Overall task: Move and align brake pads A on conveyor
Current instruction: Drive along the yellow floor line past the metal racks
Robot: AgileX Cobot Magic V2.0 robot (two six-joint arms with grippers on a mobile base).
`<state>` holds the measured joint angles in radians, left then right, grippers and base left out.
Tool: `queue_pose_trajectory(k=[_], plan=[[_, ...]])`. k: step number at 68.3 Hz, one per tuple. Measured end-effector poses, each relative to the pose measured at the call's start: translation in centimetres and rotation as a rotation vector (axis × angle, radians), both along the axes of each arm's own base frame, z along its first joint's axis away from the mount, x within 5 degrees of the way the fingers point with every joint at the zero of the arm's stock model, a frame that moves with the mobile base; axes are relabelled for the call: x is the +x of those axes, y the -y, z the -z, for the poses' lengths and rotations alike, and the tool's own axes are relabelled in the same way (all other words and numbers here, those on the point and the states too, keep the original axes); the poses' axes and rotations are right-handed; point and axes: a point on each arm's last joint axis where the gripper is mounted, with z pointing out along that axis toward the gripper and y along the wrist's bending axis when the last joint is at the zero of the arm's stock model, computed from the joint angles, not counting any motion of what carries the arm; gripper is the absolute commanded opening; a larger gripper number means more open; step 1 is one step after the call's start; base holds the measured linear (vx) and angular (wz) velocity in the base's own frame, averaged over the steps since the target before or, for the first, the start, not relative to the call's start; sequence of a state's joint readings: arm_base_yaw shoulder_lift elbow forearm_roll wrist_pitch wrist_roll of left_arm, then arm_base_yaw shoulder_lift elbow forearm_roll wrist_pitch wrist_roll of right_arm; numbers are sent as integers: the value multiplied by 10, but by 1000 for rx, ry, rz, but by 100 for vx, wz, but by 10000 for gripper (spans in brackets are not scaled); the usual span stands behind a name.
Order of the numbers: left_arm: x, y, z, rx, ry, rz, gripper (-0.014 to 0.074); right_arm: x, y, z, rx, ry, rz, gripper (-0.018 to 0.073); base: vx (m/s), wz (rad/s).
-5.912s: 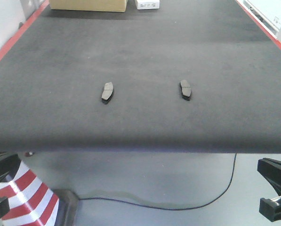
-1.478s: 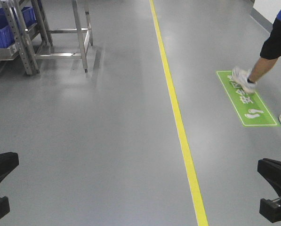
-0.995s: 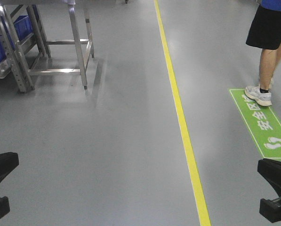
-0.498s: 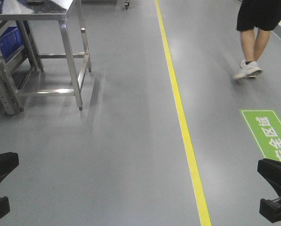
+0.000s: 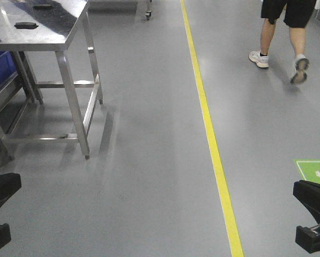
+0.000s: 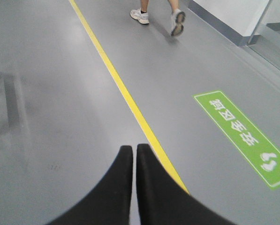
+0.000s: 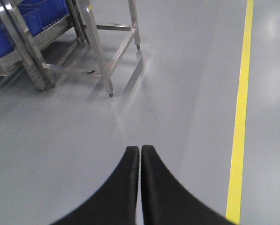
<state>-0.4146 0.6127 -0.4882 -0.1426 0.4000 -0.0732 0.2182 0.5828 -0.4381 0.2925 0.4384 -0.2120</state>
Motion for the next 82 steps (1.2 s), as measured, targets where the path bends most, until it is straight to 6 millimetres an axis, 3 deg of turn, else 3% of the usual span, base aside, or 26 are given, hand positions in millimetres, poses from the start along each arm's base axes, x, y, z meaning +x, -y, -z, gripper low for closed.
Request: queue_pose_trajectory(k=[82], plan=[[0,0,0,0,1,0,-6,0,0,0,0,0,0,-8,58,-12]])
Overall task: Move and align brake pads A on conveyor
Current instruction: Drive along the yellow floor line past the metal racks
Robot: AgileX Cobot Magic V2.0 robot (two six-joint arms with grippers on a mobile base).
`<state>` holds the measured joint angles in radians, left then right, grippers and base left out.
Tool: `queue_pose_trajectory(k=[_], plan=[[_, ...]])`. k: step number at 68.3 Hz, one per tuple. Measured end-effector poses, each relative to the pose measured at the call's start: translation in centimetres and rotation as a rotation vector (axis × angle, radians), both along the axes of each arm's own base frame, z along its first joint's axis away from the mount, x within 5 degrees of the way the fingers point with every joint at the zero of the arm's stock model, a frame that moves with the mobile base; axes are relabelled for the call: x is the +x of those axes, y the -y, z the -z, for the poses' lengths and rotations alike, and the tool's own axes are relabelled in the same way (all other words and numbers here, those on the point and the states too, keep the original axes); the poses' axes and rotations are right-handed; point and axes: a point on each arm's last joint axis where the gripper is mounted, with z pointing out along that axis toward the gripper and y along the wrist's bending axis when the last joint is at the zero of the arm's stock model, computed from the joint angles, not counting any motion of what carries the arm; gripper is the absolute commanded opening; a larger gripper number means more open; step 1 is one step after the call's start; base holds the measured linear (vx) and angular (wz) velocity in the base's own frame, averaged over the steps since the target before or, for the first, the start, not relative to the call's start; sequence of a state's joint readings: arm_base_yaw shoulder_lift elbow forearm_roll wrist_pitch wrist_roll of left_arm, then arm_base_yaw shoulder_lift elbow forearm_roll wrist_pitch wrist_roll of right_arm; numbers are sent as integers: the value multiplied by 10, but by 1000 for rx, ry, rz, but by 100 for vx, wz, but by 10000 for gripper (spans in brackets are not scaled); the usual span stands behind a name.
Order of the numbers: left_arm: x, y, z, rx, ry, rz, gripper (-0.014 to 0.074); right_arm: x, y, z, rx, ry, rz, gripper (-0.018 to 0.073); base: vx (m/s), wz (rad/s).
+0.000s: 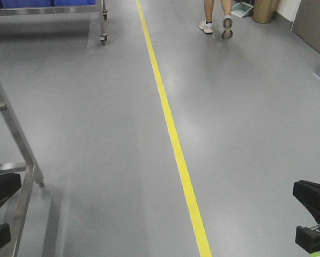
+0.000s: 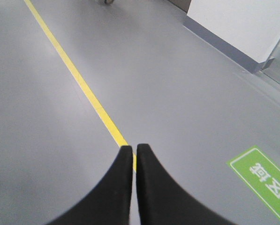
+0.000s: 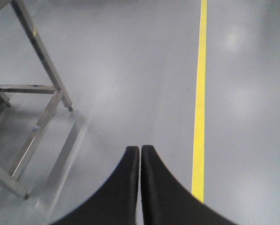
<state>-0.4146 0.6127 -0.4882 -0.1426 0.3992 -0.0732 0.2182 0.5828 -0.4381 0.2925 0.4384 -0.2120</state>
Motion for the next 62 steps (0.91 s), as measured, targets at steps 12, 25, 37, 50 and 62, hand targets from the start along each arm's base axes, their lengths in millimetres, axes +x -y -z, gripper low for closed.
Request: queue_pose_trajectory(k=[12,25,37,50,62], plan=[[0,0,0,0,0,0,-6,0,0,0,0,0,0,-8,58,-10],[0,0,0,0,0,0,-6,0,0,0,0,0,0,-8,59,-11],[0,0,0,0,-1,0,-6,0,0,0,0,0,0,-8,59,-9],[0,0,0,0,-1,0,-6,0,0,0,0,0,0,-8,58,-2],[0,0,0,0,-1,0,-6,0,0,0,0,0,0,-8,57,7]])
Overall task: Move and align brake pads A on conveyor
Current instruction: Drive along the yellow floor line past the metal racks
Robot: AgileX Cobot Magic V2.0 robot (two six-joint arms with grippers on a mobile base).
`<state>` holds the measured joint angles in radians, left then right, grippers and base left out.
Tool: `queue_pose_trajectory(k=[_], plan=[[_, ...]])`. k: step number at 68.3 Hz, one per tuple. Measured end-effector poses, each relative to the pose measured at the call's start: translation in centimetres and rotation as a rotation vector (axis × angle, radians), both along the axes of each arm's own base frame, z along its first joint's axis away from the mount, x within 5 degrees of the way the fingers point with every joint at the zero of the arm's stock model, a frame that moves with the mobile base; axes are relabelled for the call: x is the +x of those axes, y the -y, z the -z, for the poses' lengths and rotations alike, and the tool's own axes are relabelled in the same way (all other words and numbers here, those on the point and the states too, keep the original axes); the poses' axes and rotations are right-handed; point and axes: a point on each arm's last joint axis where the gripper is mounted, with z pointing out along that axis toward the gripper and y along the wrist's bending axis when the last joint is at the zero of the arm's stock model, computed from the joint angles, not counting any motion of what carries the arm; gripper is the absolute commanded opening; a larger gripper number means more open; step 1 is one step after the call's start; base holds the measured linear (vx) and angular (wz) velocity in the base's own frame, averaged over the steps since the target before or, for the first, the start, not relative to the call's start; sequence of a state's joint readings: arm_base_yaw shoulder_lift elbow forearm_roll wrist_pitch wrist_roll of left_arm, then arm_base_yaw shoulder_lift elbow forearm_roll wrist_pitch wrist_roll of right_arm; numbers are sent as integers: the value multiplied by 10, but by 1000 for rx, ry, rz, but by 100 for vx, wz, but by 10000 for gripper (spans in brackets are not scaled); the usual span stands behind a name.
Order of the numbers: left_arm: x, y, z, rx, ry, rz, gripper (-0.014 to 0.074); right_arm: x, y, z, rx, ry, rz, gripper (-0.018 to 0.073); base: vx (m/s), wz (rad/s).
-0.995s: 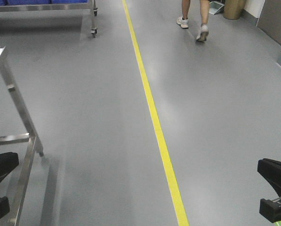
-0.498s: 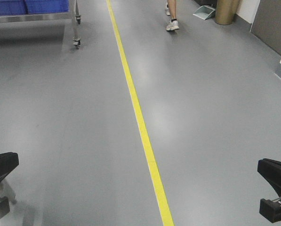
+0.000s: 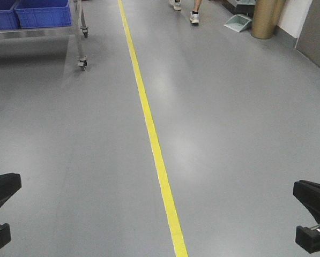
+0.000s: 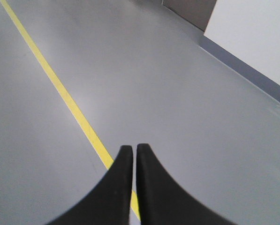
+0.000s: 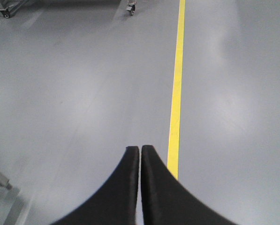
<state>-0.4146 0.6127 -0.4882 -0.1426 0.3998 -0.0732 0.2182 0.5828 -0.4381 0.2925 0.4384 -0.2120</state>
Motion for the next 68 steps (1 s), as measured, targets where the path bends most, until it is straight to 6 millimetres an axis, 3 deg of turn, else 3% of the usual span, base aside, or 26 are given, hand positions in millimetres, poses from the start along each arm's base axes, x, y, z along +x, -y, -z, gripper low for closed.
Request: queue_pose_trajectory(k=[68], plan=[[0,0,0,0,0,0,-6,0,0,0,0,-1,0,-8,42,15]])
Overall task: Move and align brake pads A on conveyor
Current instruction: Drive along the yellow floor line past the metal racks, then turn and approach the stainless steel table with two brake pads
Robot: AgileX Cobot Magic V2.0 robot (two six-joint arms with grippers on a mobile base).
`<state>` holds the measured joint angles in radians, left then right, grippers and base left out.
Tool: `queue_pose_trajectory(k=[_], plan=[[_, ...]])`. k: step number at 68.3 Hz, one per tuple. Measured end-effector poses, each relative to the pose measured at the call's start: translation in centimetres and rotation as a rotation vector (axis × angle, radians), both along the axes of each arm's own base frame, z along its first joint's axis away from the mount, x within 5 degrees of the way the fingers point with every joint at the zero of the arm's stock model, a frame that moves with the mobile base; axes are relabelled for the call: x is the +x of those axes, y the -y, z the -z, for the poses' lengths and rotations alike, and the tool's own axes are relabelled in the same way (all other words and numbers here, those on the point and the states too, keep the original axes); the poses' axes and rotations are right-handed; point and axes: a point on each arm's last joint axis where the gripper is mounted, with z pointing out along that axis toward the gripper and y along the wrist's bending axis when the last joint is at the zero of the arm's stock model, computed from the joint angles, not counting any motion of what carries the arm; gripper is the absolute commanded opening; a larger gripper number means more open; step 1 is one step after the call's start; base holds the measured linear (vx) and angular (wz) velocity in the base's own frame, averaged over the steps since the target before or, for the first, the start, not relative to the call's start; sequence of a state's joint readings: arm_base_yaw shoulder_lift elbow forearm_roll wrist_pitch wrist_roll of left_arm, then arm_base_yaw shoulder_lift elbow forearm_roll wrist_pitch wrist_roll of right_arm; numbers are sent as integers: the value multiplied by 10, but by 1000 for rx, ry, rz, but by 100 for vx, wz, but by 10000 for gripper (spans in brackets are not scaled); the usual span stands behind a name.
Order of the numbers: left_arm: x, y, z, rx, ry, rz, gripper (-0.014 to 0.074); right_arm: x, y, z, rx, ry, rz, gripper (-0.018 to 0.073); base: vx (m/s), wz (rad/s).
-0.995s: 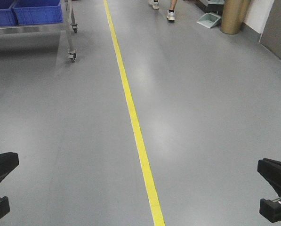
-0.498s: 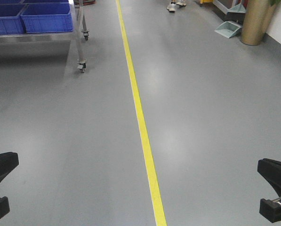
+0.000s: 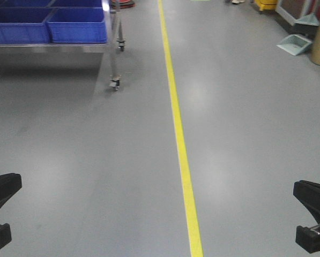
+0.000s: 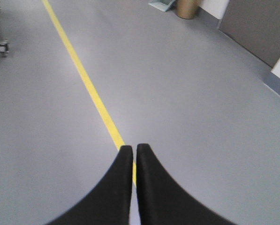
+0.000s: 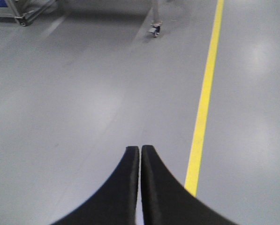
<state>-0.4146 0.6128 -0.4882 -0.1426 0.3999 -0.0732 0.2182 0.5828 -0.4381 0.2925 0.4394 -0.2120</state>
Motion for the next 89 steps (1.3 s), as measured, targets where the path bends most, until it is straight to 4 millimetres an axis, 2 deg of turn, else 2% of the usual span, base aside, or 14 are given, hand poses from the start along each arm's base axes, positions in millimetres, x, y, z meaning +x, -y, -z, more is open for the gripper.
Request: queue_pose_trajectory(k=[17,52,89], plan=[[0,0,0,0,0,0,-6,0,0,0,0,0,0,-8,20,54],[0,0,0,0,1,0,-6,0,0,0,0,0,0,-8,10,91],[0,0,0,0,1,0,-6,0,0,0,0,0,0,-8,1,70]])
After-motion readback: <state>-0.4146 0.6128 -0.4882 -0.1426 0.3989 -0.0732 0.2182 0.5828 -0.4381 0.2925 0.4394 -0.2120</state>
